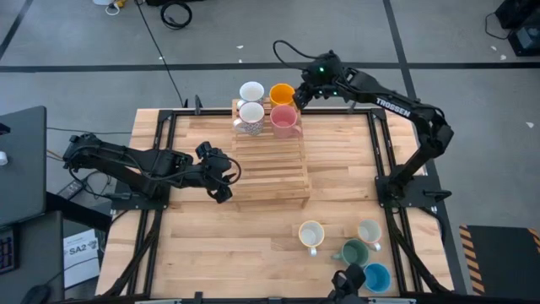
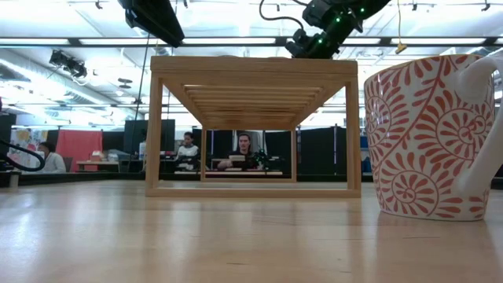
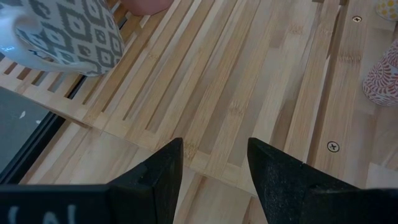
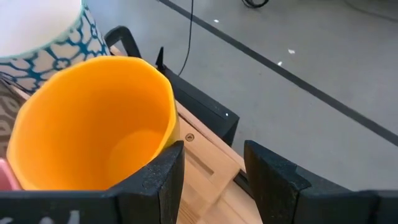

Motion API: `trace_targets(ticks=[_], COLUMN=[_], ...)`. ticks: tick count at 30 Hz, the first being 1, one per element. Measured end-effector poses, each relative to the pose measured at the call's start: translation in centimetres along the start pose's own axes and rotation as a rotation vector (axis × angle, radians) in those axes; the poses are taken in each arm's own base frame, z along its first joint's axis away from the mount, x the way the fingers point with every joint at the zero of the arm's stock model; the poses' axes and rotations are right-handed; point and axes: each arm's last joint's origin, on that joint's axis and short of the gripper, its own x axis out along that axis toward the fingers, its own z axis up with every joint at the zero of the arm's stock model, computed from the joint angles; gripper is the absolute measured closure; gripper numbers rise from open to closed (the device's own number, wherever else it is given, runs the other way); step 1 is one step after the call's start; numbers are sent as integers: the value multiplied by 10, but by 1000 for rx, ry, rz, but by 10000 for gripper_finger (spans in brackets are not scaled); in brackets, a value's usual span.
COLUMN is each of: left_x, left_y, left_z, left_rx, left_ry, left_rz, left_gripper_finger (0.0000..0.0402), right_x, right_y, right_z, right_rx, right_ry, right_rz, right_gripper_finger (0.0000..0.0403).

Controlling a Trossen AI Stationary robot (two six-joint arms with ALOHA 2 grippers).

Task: Place coffee mugs
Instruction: Adjust the yellow cup on the shelf, then put the orange cup on the shelf aligned with the other gray cup

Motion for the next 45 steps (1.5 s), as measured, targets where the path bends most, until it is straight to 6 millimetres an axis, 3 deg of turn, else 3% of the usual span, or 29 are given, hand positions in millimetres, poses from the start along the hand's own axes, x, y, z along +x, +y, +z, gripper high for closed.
trace_targets(ticks=[6,11,22,27,34,45], left_x=[0,0,0,0,0,0], left_y=[0,0,0,0,0,0], left_z=[0,0,0,0,0,0], left_rx=[0,0,0,0,0,-2], left_ry=[0,0,0,0,0,0], left_rz=[0,0,0,0,-1,-1], left_gripper_finger=[216,216,216,216,216,216], right_x=[-26,-63,-143,-169,-187,-187], right_y=[-1,8,53,77,121,190], right_z=[7,8,-24,-43,-66,-110], right_rx=[-1,5,-52,-101,-228,-433], right_ry=[-62,-94,23,93,156,331], right_rz=[5,58,257,364,522,675], right_gripper_finger=[231,231,231,231,231,231])
